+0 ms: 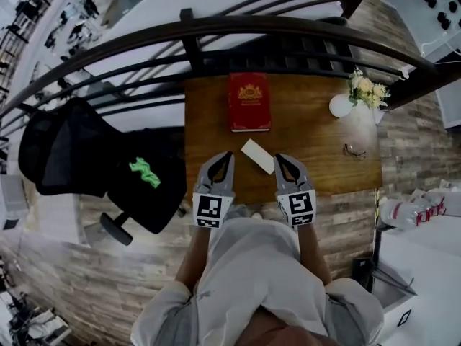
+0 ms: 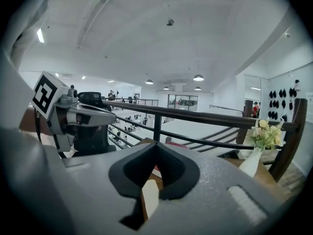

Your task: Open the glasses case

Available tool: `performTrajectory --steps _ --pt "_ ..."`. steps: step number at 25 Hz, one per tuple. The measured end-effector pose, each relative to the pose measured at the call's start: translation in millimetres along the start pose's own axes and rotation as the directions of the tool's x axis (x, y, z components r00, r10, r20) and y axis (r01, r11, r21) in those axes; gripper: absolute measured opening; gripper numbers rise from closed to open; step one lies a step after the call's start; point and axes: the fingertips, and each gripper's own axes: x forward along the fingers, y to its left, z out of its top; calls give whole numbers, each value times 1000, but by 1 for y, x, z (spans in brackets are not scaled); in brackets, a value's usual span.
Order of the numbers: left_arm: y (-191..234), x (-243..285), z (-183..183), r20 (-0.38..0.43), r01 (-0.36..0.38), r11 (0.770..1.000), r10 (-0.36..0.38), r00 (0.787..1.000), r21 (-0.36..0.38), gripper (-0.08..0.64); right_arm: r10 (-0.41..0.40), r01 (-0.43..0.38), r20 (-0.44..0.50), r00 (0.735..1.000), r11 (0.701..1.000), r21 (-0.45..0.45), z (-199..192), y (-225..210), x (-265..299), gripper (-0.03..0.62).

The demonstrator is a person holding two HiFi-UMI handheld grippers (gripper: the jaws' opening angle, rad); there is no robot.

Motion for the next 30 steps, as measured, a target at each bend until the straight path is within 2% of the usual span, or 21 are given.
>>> performTrajectory --steps 7,15,26,30 --pt "15 19 -31 -47 60 998 -61 997 -16 20 -19 21 -79 997 1000 19 -30 5 28 3" --pt "17 37 -72 -119 106 994 -109 987 -35 20 -20 20 -186 982 1000 -4 -67 4 50 3" --pt "8 63 -141 -246 125 990 -137 960 -62 20 25 -50 -315 949 996 -72 -125 -3 68 5" --pt "2 69 -161 -296 122 990 -139 945 -76 20 46 -75 -359 932 995 -69 -143 -3 70 5"
